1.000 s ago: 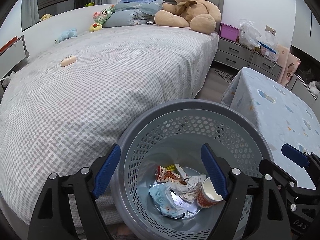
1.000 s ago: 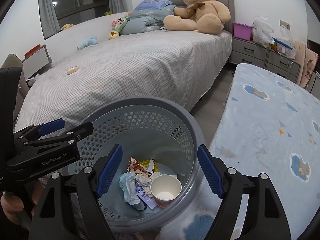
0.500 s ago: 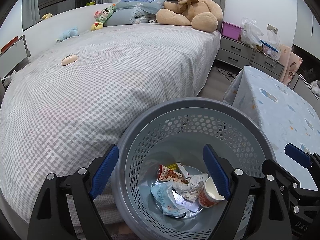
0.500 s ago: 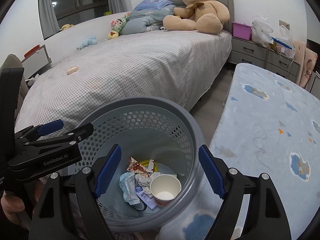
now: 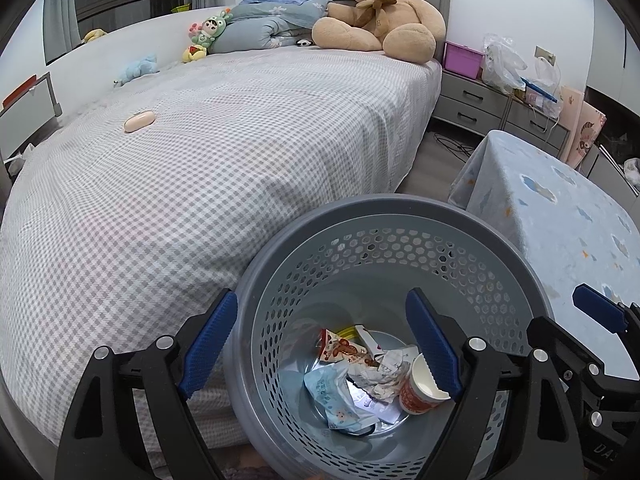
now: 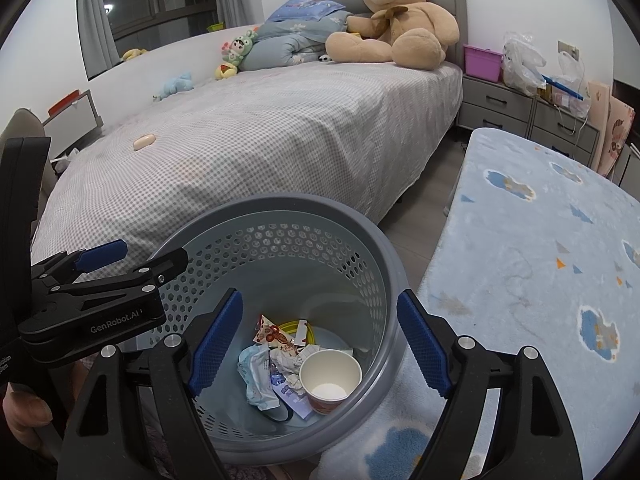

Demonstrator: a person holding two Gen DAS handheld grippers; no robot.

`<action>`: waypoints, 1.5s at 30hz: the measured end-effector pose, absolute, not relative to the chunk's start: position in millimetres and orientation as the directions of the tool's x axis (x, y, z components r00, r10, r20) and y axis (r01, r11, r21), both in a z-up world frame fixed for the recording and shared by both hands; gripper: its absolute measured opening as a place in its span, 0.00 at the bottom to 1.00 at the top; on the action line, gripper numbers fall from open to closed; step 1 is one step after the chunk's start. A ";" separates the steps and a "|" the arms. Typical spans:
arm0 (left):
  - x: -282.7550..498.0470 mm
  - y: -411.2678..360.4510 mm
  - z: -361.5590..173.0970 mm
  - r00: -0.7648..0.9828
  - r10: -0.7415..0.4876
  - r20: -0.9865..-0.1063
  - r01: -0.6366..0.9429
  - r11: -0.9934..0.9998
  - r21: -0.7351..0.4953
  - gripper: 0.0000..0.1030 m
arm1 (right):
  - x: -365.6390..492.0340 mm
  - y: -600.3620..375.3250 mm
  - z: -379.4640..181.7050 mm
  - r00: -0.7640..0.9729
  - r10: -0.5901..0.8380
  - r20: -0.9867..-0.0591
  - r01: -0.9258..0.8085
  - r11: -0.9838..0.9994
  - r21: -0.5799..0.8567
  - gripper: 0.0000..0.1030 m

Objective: Collect trash

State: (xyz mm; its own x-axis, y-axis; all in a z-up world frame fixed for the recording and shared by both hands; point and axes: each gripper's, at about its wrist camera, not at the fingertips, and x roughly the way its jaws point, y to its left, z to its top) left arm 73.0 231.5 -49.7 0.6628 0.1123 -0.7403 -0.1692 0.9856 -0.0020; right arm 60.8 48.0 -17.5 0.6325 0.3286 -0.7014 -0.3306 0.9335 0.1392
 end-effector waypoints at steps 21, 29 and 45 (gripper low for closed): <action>72.8 233.5 -49.3 0.662 0.116 -0.740 -0.170 0.985 0.003 0.80 | 61.8 47.4 -17.1 0.634 0.327 -0.701 -0.331 0.934 0.135 0.76; 72.4 234.3 -49.7 0.662 0.116 -0.740 -0.171 0.985 0.002 0.80 | 62.1 47.9 -17.1 0.632 0.328 -0.702 -0.333 0.933 0.135 0.76; 72.7 236.5 -49.1 0.661 0.122 -0.741 -0.173 0.985 0.009 0.80 | 63.1 48.7 -17.1 0.629 0.329 -0.704 -0.333 0.933 0.138 0.76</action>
